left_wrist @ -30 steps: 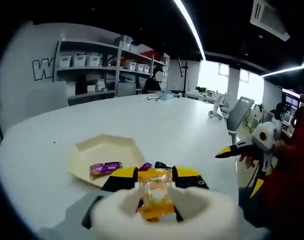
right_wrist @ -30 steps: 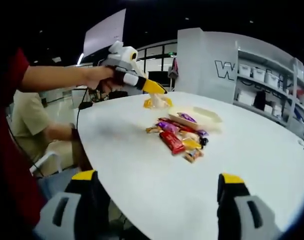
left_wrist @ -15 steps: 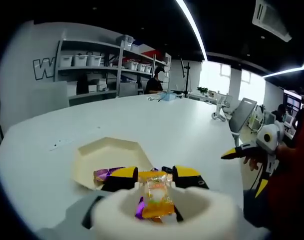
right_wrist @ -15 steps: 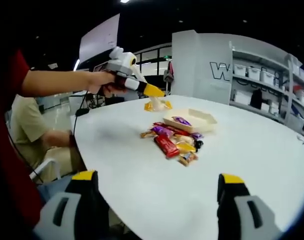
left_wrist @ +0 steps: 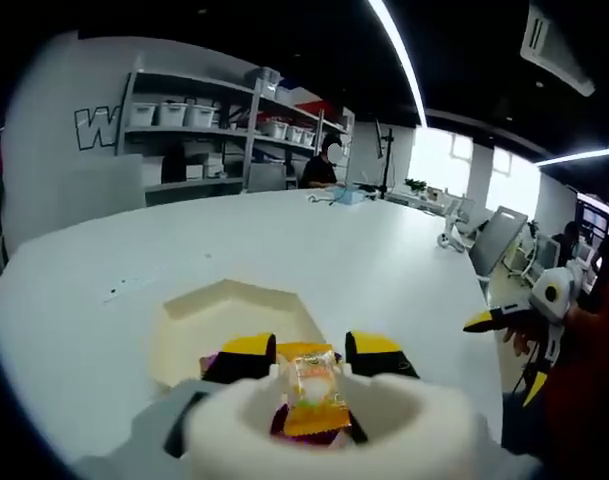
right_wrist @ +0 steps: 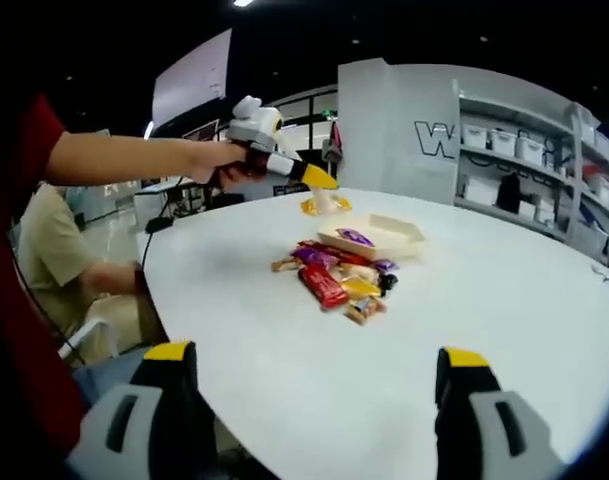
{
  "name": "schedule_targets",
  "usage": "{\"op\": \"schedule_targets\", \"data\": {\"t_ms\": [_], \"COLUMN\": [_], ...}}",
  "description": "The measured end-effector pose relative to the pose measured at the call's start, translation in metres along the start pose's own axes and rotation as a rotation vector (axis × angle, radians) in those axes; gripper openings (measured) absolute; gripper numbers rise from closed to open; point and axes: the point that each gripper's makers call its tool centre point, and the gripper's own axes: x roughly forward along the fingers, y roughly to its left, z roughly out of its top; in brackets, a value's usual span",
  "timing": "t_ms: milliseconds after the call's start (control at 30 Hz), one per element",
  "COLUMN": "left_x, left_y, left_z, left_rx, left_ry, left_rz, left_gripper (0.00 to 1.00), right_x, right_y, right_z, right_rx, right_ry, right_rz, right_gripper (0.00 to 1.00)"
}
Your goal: Place the target food into the container with the food tongs after gripping and lifting it, then release it inside without dropping or visibly crushing the food.
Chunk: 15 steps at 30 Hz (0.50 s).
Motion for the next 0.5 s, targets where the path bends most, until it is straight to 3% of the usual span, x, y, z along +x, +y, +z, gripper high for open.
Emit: {"op": "schedule_targets", "data": {"t_ms": [367, 500], "left_x": [0.019, 0.025], "left_y": [0.020, 0.025], "left_z": [0.027, 0.028], "left_rx": [0.037, 0.045], "left_ry": [-0.023, -0.025], "left_rz": [0.045, 0.061], "left_gripper": [0.27, 0.27], "right_x": [0.002, 0.002], "right_y": [-0.006, -0.006], "right_z": [-0.004, -0.005], "right_rx": [0.006, 0.006], "right_ry": [0.013, 0.016], "right_rz": [-0.006, -0.007], "right_gripper": [0.99, 0.99]}}
